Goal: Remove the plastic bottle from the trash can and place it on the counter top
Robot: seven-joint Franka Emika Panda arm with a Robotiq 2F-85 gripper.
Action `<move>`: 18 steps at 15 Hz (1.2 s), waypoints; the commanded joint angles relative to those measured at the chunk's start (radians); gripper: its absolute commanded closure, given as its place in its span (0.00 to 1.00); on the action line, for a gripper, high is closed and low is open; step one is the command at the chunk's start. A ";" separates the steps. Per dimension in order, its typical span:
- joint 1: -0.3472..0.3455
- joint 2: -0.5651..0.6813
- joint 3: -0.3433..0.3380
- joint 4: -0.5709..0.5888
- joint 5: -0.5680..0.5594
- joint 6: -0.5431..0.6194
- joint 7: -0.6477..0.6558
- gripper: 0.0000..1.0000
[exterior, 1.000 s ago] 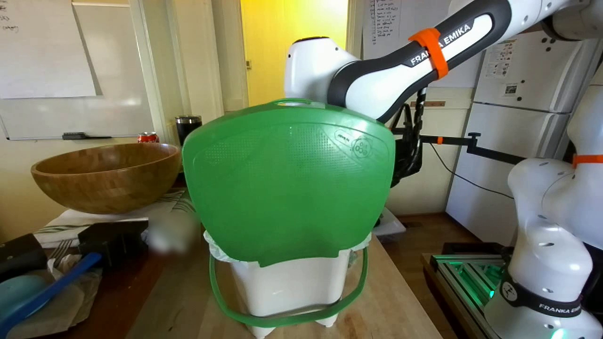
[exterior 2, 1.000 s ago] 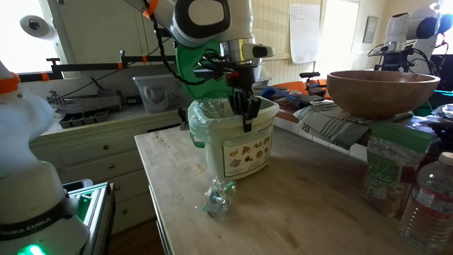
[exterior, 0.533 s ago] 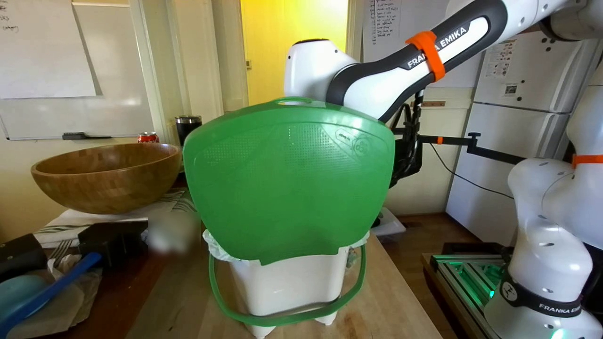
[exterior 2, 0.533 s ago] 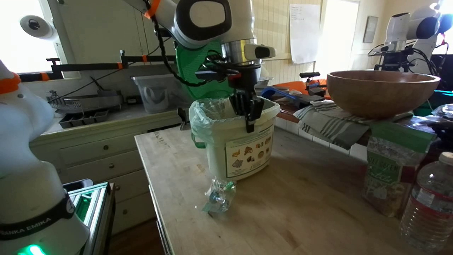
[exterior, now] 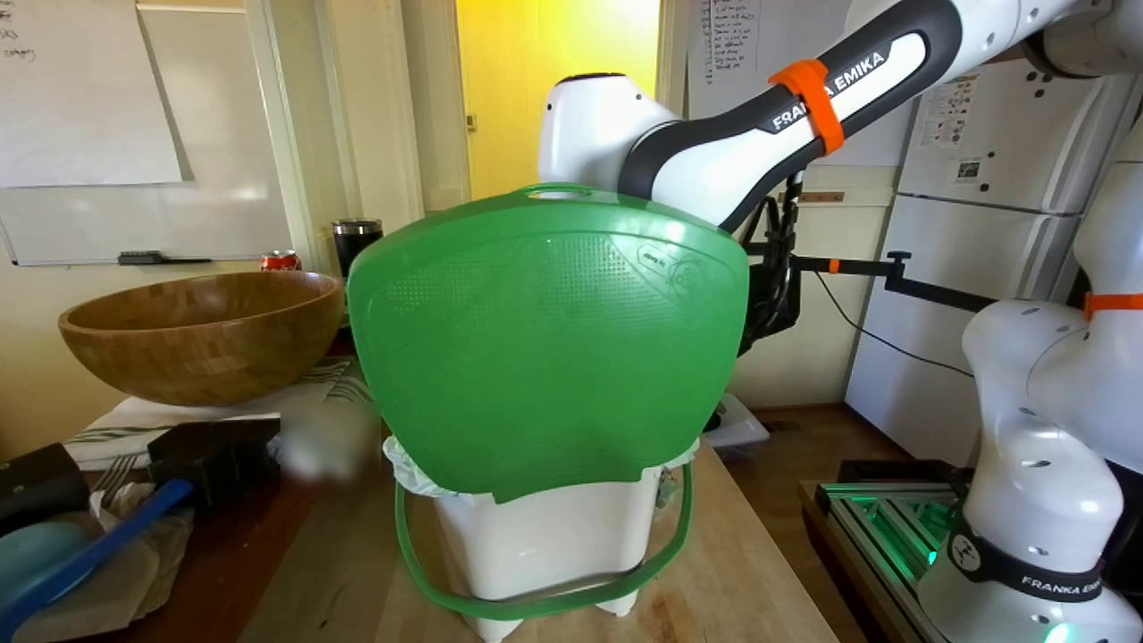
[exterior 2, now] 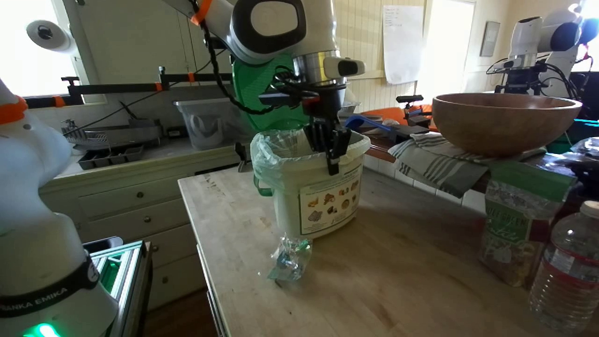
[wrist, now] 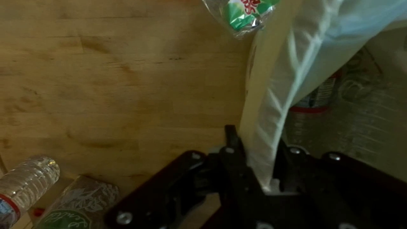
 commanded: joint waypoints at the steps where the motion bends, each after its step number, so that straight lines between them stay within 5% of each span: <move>1: 0.004 -0.012 -0.004 -0.028 -0.028 0.056 0.001 0.41; 7: 0.009 -0.035 -0.002 -0.045 -0.016 0.103 -0.003 0.00; 18: 0.048 -0.157 0.011 -0.090 0.034 0.119 0.013 0.00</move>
